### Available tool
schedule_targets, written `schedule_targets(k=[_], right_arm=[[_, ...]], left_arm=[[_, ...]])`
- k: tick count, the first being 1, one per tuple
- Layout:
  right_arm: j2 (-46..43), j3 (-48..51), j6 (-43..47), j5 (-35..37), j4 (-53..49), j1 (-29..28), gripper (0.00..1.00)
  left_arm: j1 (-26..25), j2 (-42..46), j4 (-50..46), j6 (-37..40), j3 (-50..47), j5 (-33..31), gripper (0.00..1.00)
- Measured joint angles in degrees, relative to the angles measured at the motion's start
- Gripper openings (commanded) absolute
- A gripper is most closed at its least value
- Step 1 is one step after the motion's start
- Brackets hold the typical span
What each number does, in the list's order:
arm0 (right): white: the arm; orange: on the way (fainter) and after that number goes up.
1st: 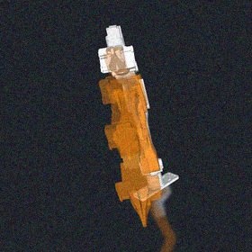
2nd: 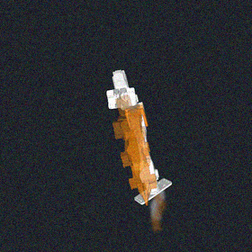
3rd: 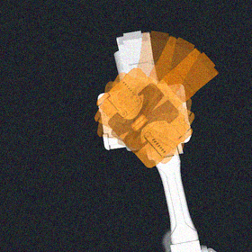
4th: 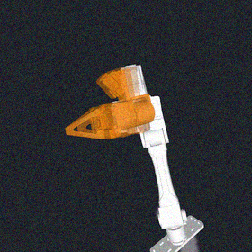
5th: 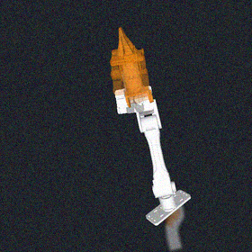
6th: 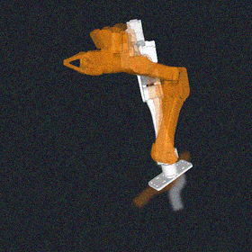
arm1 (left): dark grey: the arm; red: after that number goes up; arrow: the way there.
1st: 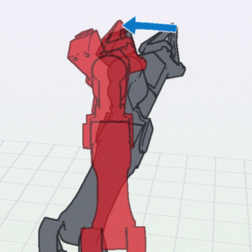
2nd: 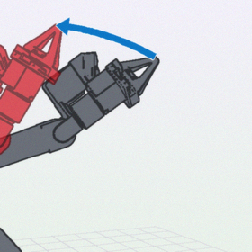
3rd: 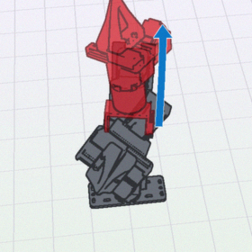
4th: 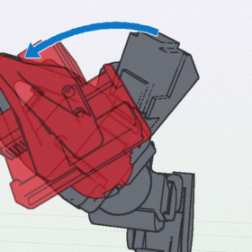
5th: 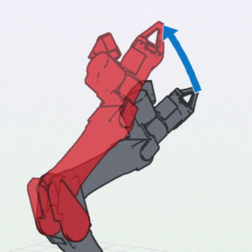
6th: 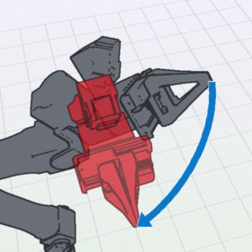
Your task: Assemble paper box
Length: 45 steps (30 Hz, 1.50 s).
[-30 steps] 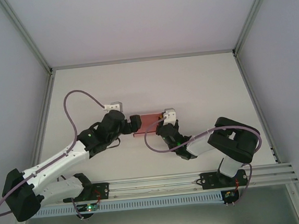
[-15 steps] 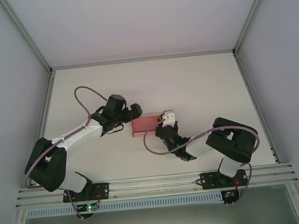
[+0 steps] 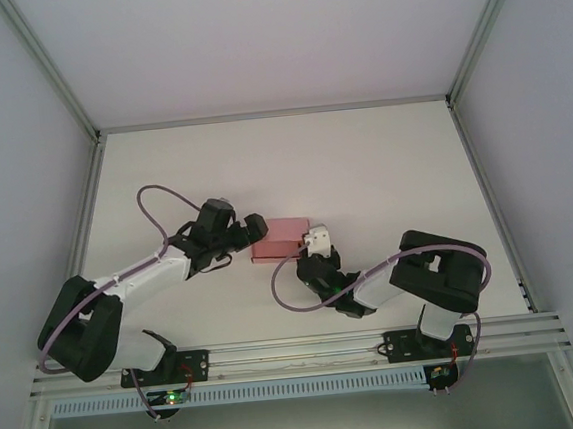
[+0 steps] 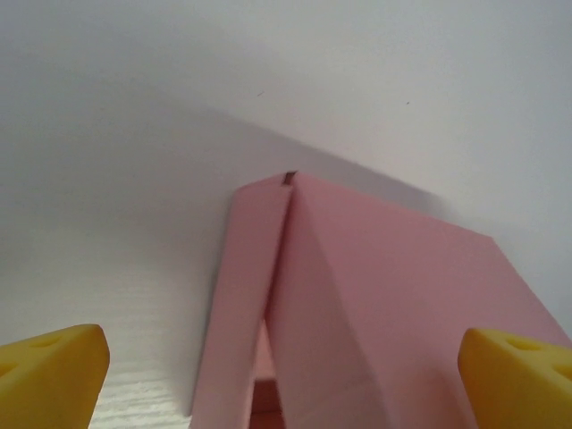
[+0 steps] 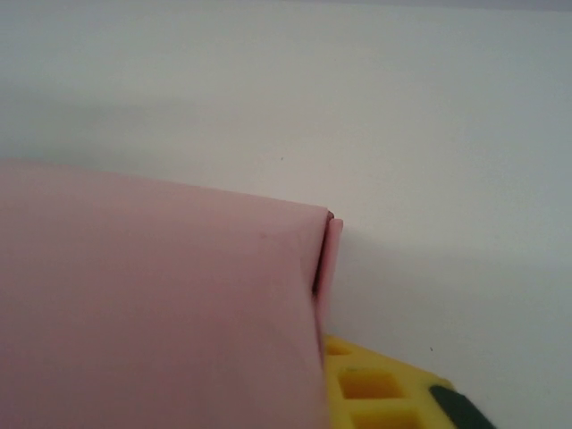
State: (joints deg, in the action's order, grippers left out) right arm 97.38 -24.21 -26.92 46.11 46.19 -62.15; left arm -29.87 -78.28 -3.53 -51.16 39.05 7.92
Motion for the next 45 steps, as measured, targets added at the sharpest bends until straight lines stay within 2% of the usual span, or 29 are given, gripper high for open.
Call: schedule_targets(k=[3, 8, 13, 16, 22, 23, 28, 32, 37, 44, 45], right_arm=[[-1.3, 0.0, -0.1, -0.7, -1.7, -0.7, 0.28], [-4.6, 0.0, -0.3, -1.8, -5.6, -1.9, 0.45], [-9.9, 0.5, -0.3, -4.4, -8.8, -1.9, 0.51], [-14.4, 1.0, 1.1, -7.8, -12.7, -1.9, 0.7], [-26.7, 2.6, 3.5, -15.5, -23.7, -2.2, 0.97], [-29.8, 3.8, 4.0, -16.8, -24.7, -2.2, 0.98], [-43.3, 8.4, 4.9, -21.9, -27.8, -1.0, 0.98], [-47.6, 8.4, 4.2, -25.9, -31.1, 4.8, 0.98], [-43.5, 5.0, 1.0, -30.1, -34.9, 12.8, 0.98], [-31.4, -2.5, -1.2, -34.9, -35.2, 16.3, 0.98], [-29.7, -3.2, -1.5, -35.9, -35.0, 16.7, 0.95]], left_arm=[[0.0, 0.9, 1.6, -0.3, -2.2, 0.0, 0.97], [0.0, 0.9, 4.4, -0.4, -4.8, 0.5, 0.96], [0.0, 1.0, 5.7, -0.4, -5.4, 0.4, 0.95], [0.0, 1.1, 6.1, -0.3, -5.6, 0.3, 0.94], [0.0, 1.1, 6.8, 0.2, -5.9, 0.3, 0.86], [0.0, 1.1, 7.0, 0.4, -5.9, 0.3, 0.83], [0.0, 0.8, 8.0, 1.4, -5.9, 0.7, 0.72], [0.0, -0.7, 9.4, 2.3, -5.9, 1.1, 0.67], [0.0, -1.6, 10.5, 2.9, -6.4, 1.6, 0.67], [0.0, -1.6, 10.9, 3.4, -6.7, 2.0, 0.66], [0.0, -1.6, 10.9, 3.5, -6.7, 2.0, 0.66]])
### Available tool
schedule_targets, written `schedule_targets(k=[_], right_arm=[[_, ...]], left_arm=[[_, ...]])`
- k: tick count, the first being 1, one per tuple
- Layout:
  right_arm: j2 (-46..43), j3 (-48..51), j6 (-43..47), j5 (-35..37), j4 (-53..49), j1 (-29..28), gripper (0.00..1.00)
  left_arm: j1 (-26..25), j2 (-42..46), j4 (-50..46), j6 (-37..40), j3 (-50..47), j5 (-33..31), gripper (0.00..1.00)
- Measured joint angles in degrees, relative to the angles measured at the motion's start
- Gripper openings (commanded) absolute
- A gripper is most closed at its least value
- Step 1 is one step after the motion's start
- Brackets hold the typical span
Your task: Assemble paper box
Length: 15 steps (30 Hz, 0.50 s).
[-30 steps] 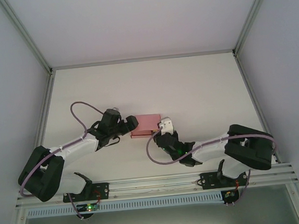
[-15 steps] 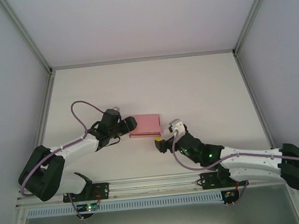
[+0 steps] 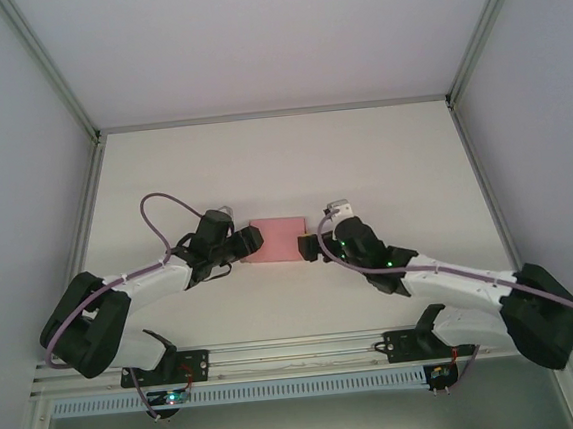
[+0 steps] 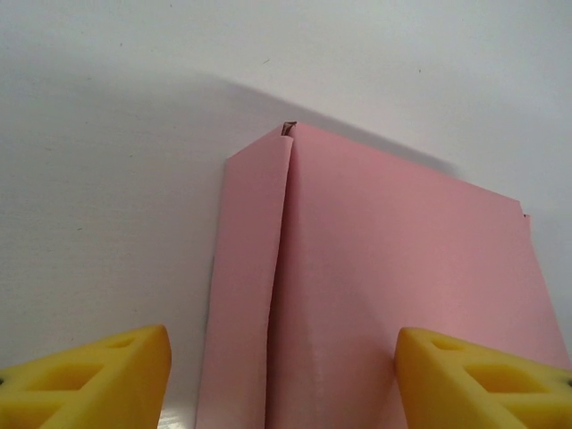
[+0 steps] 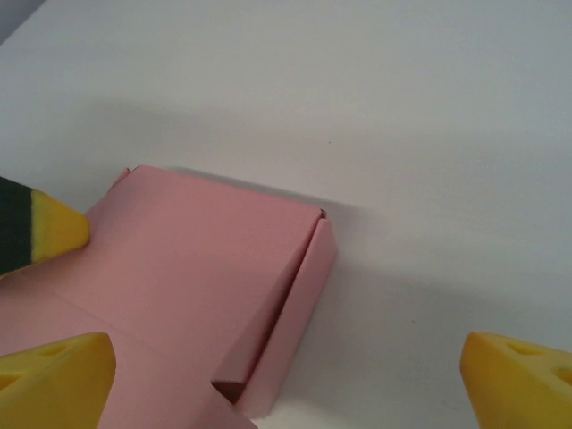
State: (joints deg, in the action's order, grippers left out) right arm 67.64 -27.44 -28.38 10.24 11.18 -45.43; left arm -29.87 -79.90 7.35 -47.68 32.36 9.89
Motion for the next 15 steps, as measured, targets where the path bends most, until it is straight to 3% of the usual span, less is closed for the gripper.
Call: schedule_targets(k=[7, 10, 15], right_arm=[[13.1, -2.8, -1.7, -8.7, 2.8, 2.2, 0.76], [16.3, -2.9, -2.8, -11.1, 5.1, 3.4, 0.6], [18.4, -0.6, -6.0, -14.4, 13.2, 5.6, 0.48]], left_arm=[[0.0, 0.0, 0.0, 1.0, 0.0, 0.0, 0.66], [0.0, -0.1, 0.0, 1.3, -0.4, 0.0, 0.62], [0.0, -1.3, 0.1, 2.0, -1.0, 0.2, 0.58]])
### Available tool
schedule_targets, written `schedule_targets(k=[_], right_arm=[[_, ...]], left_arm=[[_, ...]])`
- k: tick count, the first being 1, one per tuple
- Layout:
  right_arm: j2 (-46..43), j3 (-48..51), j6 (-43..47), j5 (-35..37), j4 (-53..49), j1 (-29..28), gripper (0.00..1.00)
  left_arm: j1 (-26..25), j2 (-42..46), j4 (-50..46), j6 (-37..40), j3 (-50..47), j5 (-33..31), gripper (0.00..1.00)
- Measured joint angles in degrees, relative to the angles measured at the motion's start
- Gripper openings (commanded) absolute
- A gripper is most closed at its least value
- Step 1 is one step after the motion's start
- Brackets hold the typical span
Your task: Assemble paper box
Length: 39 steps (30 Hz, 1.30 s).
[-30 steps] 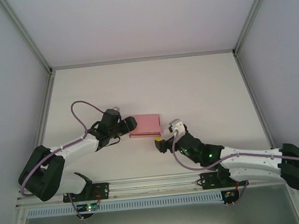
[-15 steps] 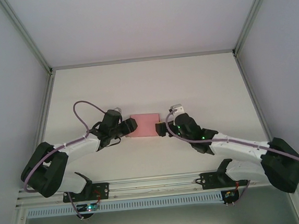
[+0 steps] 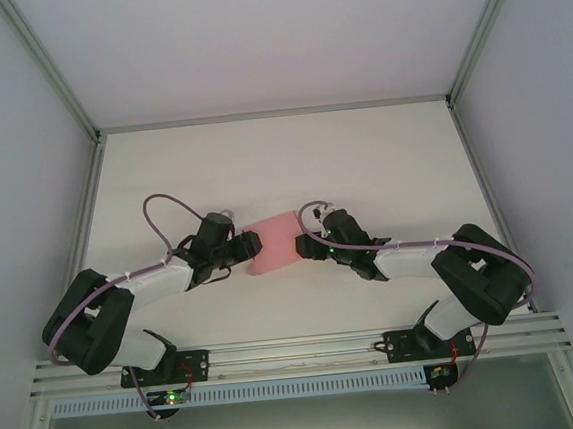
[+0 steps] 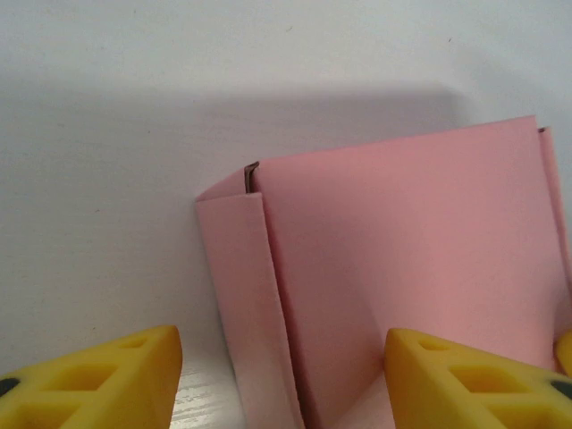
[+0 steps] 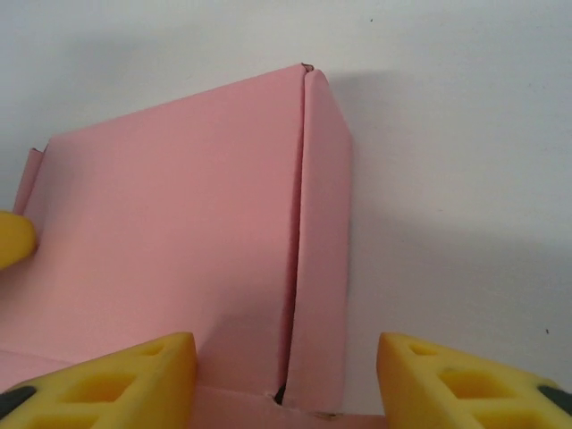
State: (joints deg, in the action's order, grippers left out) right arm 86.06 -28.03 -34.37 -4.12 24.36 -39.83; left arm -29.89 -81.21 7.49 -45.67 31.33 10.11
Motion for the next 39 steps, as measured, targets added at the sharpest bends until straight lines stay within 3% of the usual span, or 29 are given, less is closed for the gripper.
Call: schedule_targets(k=[3, 10, 13, 15, 22, 30, 36, 39], right_arm=[[0.9, 0.8, -1.1, -1.6, 3.2, 0.0, 0.41], [1.3, 3.1, -2.5, -3.5, 8.2, 0.4, 0.38], [1.2, 3.7, -3.0, -3.7, 8.9, 0.4, 0.47], [0.9, 4.0, -3.0, -3.8, 8.5, 0.4, 0.58], [-2.8, 4.6, -2.7, -4.0, 4.2, 2.1, 0.72], [-11.2, 4.5, -2.0, -4.4, -1.6, 5.3, 0.97], [-15.4, 4.5, -2.8, -6.3, -5.3, 7.6, 0.98], [-16.2, 4.5, -3.5, -8.4, -6.0, 8.7, 0.98]], left_arm=[[0.0, -0.4, 1.3, 0.2, -0.2, 0.3, 0.5], [0.0, -0.4, 4.9, 0.3, -1.6, 1.1, 0.43], [0.0, -0.4, 5.9, 0.2, -1.9, 1.6, 0.42], [0.0, -0.4, 6.6, 0.2, -2.3, 1.9, 0.37], [0.3, -0.5, 11.8, -1.5, -4.6, 3.4, 0.23], [2.3, -2.1, 19.5, -4.2, -7.2, 7.3, 0.11], [4.0, -3.2, 25.5, -6.4, -9.4, 10.1, 0.0], [5.3, -5.1, 31.3, -8.5, -11.1, 12.3, 0.0]])
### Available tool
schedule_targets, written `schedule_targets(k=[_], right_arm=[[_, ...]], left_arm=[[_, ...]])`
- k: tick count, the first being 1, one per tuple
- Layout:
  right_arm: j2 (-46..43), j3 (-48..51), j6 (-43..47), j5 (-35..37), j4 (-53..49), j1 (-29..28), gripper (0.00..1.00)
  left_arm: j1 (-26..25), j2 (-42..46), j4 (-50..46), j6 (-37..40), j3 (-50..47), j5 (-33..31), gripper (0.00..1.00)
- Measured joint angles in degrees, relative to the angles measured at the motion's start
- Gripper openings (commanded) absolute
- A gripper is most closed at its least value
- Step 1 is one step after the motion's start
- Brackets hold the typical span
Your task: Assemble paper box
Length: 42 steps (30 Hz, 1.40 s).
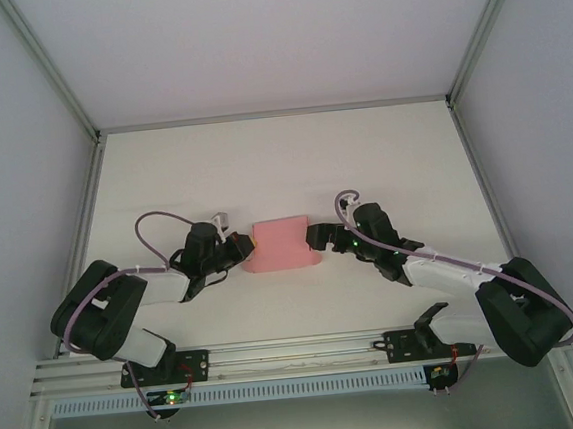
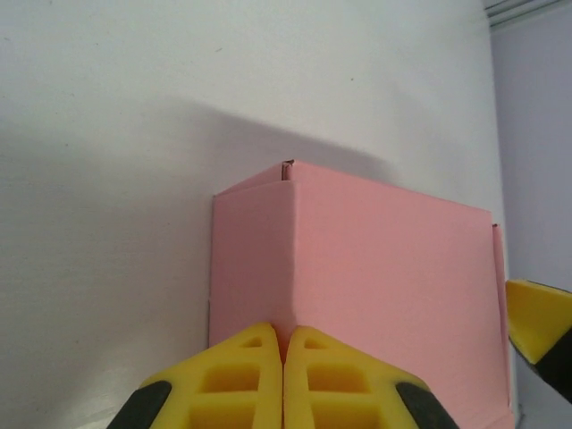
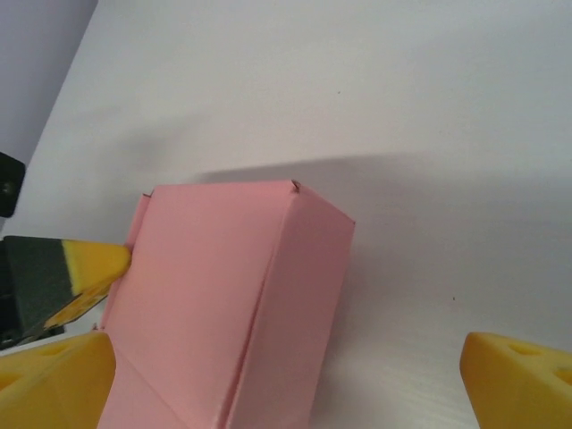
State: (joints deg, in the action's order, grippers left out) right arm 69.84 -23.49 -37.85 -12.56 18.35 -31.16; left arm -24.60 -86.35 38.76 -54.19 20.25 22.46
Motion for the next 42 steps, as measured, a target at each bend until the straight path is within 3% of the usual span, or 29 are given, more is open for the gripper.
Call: schedule_targets(k=[7, 13, 24, 30, 34, 36, 40, 42], right_arm=[[0.2, 0.0, -1.3, -4.8, -1.0, 1.1, 0.98], [5.0, -1.0, -3.5, -9.2, 0.2, 1.6, 0.97], [17.2, -4.0, -10.7, -18.7, 11.8, 4.8, 0.74], [20.0, -5.1, -13.9, -22.3, 17.0, 6.0, 0.52], [20.1, -5.0, -15.8, -23.6, 19.1, 6.7, 0.43], [20.1, -4.8, -16.1, -23.7, 19.5, 6.7, 0.41], [19.4, -4.0, -16.3, -24.0, 19.8, 7.1, 0.41], [18.5, -3.8, -16.2, -24.0, 19.8, 7.1, 0.4]], left_arm=[[1.1, -6.0, 10.5, -3.6, -0.8, 5.2, 0.0], [1.1, -6.9, 12.0, -4.2, -0.9, 6.0, 0.0], [1.1, -6.9, 12.0, -4.1, -0.9, 5.9, 0.0], [1.1, -6.9, 11.8, -3.7, -0.9, 5.8, 0.0], [1.1, -6.9, 11.9, -3.4, -0.9, 6.0, 0.0], [1.1, -6.9, 11.9, -3.2, -0.8, 6.1, 0.07], [1.1, -6.9, 11.7, -2.4, -0.4, 6.3, 0.37], [1.1, -6.7, 10.9, -1.7, 0.0, 6.3, 0.46]])
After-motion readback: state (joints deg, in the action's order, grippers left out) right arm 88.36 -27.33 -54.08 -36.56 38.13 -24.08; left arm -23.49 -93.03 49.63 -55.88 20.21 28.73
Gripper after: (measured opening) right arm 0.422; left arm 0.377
